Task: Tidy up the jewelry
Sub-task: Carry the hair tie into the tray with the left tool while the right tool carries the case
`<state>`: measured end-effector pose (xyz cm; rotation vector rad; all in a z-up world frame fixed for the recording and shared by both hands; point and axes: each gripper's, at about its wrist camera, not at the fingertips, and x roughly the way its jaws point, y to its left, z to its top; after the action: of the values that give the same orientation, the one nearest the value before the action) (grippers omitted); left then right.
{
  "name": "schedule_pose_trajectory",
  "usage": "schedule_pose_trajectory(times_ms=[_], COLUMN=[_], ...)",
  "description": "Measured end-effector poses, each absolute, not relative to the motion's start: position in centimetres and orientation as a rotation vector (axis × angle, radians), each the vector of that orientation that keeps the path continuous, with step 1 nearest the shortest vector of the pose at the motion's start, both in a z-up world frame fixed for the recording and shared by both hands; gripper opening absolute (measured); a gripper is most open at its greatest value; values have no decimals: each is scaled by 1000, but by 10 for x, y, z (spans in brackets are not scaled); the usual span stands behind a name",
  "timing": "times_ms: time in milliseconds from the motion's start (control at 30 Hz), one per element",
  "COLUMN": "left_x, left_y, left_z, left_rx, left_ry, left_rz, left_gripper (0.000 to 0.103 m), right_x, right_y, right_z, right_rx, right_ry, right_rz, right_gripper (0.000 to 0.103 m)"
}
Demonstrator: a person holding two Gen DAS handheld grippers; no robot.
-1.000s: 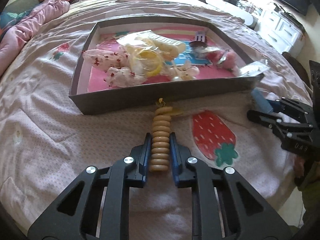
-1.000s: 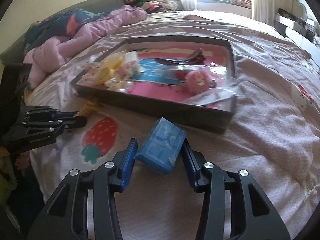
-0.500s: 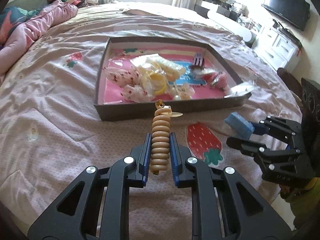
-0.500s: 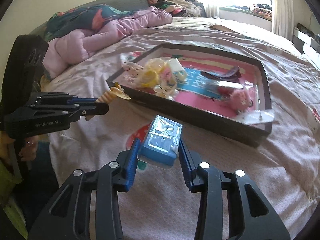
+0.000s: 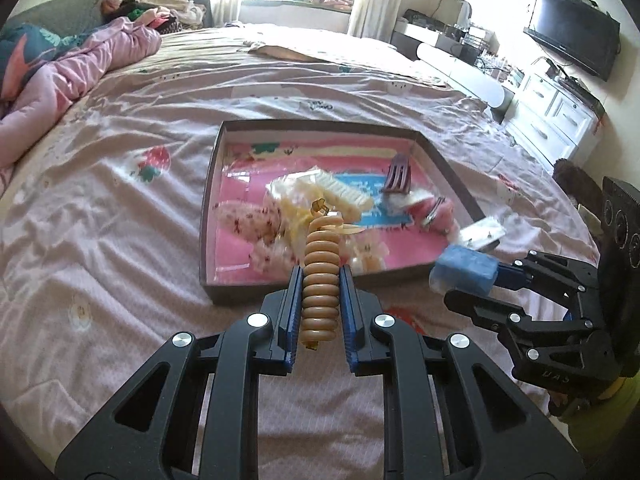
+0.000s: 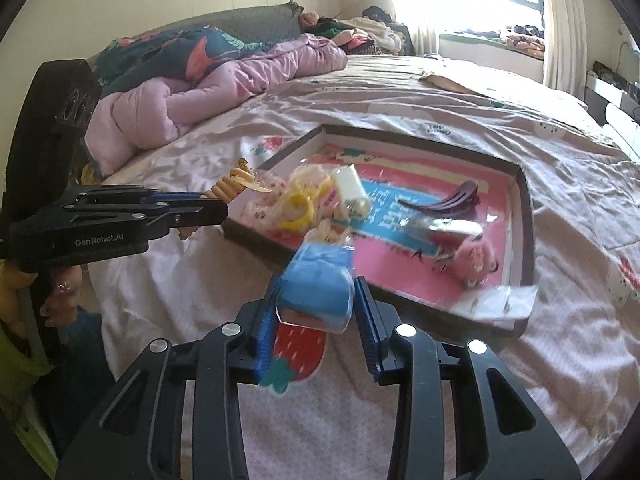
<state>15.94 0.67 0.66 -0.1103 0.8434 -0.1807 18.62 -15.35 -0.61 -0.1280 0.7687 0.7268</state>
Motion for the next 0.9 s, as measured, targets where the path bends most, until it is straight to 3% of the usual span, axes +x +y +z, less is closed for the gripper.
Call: schedule_pose_trajectory(times_ms=[900], left_x=[228], left_y=[-41], left_z=[-7], left_rx=[-97], left_ry=[862], left_rz=[-266], left_gripper=[11], right_x=[266], right_y=[-212], right_z=[-7], right_rx=[-66], right_ry=[724], right_rz=[508], right_gripper=[33])
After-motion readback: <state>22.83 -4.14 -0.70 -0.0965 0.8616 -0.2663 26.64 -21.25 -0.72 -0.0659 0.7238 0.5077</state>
